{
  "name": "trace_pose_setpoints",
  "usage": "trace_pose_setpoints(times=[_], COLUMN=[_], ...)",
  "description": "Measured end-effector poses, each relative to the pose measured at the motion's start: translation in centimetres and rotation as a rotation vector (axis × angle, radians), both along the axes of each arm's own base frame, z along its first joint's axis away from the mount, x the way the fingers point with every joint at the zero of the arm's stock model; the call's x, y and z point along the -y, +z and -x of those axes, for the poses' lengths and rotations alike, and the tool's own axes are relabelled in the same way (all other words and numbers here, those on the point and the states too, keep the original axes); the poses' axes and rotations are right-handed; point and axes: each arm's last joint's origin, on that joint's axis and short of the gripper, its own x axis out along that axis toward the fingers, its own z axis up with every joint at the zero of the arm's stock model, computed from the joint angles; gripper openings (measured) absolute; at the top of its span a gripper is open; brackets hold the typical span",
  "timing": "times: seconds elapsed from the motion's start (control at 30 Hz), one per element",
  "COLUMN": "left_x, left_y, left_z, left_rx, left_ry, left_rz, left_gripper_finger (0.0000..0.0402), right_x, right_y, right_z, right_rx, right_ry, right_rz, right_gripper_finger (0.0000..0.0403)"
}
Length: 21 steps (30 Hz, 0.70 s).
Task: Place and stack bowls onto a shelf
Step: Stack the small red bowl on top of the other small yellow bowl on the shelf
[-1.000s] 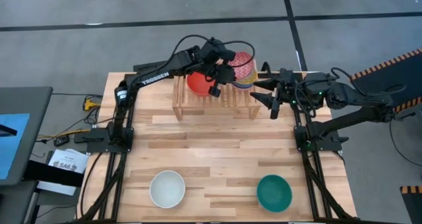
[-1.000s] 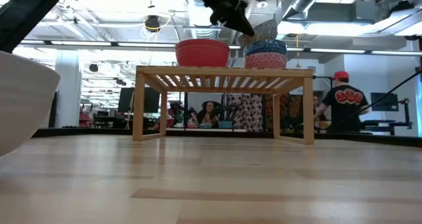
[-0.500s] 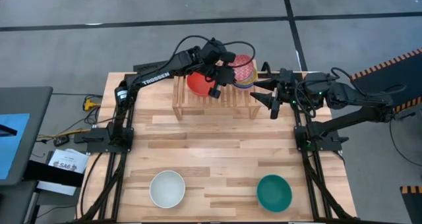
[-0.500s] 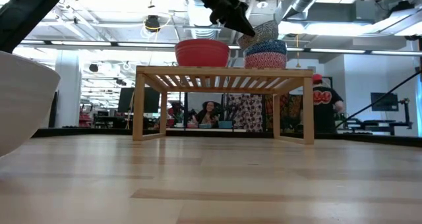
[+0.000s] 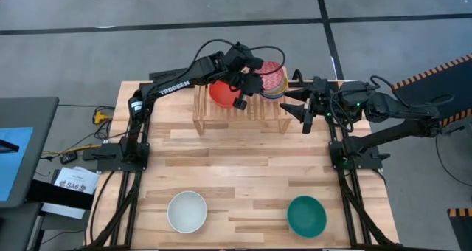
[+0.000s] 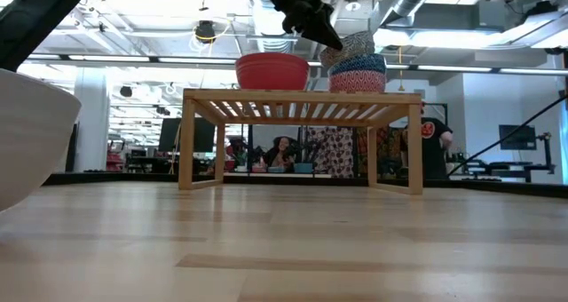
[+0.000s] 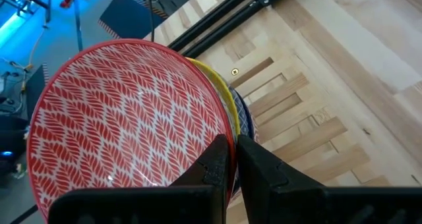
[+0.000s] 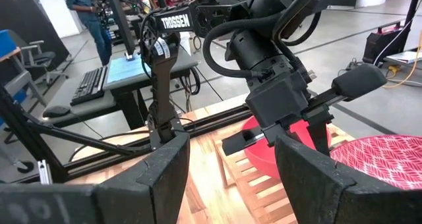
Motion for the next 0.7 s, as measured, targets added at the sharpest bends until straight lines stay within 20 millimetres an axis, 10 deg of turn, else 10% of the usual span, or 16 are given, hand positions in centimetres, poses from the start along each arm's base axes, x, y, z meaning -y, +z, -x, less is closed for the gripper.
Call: trace_pose_setpoints(times=[0.7], left_x=[-0.04], left_y=[-0.01], left_z=[0.02], left_rx=[-0.005], left_ry=[0.009], left_rz=[-0.012], left_gripper_finger=[0.0010], right_x=[0.12], right_y=[0.02], right_z=[0.04], right_rx=[0.002], right_ry=[-0.043], right_rz=[0.003], right_gripper_finger=[0.0249])
